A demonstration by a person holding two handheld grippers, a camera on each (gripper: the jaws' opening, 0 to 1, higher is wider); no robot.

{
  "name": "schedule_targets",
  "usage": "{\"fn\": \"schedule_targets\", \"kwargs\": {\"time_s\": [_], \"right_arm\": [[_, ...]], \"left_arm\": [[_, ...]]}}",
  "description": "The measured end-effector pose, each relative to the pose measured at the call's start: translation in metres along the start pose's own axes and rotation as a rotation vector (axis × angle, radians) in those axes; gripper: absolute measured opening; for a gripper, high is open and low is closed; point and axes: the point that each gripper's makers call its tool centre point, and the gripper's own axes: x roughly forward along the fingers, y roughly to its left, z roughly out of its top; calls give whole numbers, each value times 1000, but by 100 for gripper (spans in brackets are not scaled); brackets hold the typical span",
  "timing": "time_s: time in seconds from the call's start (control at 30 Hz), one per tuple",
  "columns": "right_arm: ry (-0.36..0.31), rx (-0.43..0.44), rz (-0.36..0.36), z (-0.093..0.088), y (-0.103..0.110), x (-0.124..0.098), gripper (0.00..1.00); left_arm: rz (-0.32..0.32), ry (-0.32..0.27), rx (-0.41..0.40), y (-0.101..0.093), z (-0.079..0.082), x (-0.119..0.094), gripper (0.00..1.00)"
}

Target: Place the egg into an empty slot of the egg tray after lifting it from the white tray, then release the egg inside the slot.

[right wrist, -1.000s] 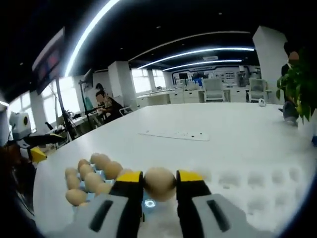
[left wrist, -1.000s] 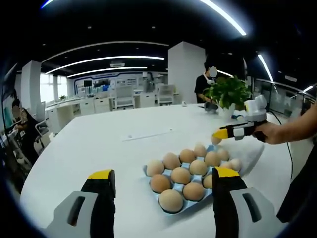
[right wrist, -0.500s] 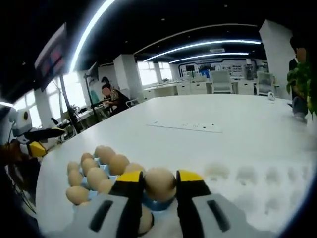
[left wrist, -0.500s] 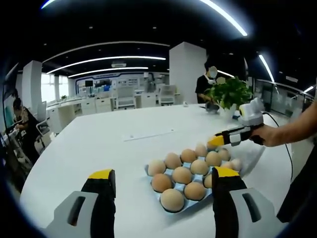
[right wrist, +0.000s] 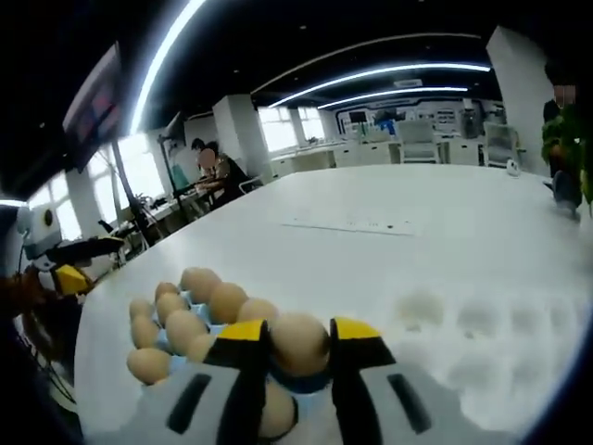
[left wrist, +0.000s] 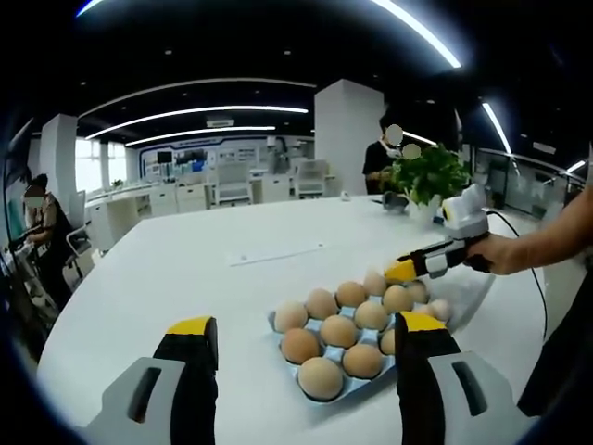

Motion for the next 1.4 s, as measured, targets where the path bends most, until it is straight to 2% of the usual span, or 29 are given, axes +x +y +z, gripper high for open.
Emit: {"fn": "schedule_targets", "kwargs": {"time_s": [0.1,0.13,0.47,0.63,1.4], "right_arm": [[32,-7,6,-9,1,1,26],[30,-30,3,-9,1,1,26],[33,-14,9,-7,1,2,26],[15,-53,14,-4,2,3,26],[20,-48,18,-6,3,1,25]], "left_arm": [[-7,-1,1,-2,1,2,79],[-10,0,3,-2,1,2,79],[-12,-1,6,-2,2,4,79],[-15,2,7,-4,2,4,79],[3,-6,6,-1,3,-3,79]]}}
